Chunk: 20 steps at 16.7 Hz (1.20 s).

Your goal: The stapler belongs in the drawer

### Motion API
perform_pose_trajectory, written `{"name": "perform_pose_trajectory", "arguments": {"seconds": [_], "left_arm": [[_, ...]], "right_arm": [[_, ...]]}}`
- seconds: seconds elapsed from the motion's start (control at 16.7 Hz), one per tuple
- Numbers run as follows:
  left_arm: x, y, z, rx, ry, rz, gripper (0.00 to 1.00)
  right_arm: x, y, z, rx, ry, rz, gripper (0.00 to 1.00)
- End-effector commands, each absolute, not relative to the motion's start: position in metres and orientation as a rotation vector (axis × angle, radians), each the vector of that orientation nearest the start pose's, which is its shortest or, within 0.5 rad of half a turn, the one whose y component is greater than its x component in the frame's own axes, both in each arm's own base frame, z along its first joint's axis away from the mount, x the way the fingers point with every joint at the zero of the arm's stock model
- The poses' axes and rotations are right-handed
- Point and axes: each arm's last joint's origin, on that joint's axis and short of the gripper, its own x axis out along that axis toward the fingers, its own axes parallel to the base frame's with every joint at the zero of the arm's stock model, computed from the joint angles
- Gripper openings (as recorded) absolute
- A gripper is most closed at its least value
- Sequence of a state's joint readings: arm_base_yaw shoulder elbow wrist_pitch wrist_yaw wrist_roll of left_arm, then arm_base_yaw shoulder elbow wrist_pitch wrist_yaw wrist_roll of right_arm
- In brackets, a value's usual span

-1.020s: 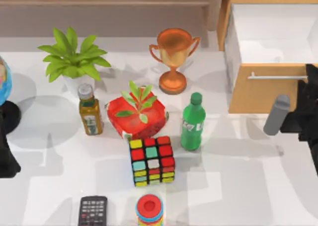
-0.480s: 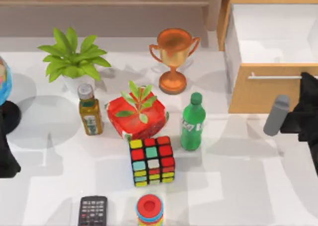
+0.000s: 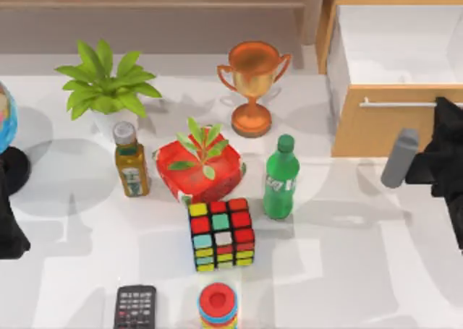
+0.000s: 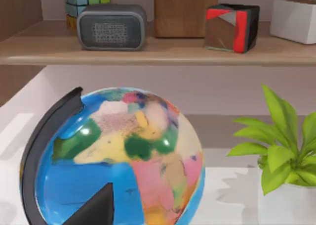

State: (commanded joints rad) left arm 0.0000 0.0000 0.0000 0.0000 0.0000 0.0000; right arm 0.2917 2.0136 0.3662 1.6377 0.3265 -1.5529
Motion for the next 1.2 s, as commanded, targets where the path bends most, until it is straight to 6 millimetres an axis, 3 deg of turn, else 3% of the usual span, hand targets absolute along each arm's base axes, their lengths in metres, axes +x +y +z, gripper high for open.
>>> {"name": "perform_pose_trajectory", "arguments": {"seconds": [0.36, 0.78, 1.2], "left_arm": [[0.106, -0.001, 0.16, 0.0, 0.0, 0.0, 1.0], [0.106, -0.001, 0.16, 0.0, 0.0, 0.0, 1.0], [0.106, -0.001, 0.16, 0.0, 0.0, 0.0, 1.0]], "right_arm": [[0.311, 0.071, 0.088, -1.57, 0.012, -0.001, 0.0], [0.318, 0.071, 0.087, -1.57, 0.019, 0.005, 0.0], [0.37, 0.072, 0.09, -1.567, 0.005, -0.008, 0.0]]}}
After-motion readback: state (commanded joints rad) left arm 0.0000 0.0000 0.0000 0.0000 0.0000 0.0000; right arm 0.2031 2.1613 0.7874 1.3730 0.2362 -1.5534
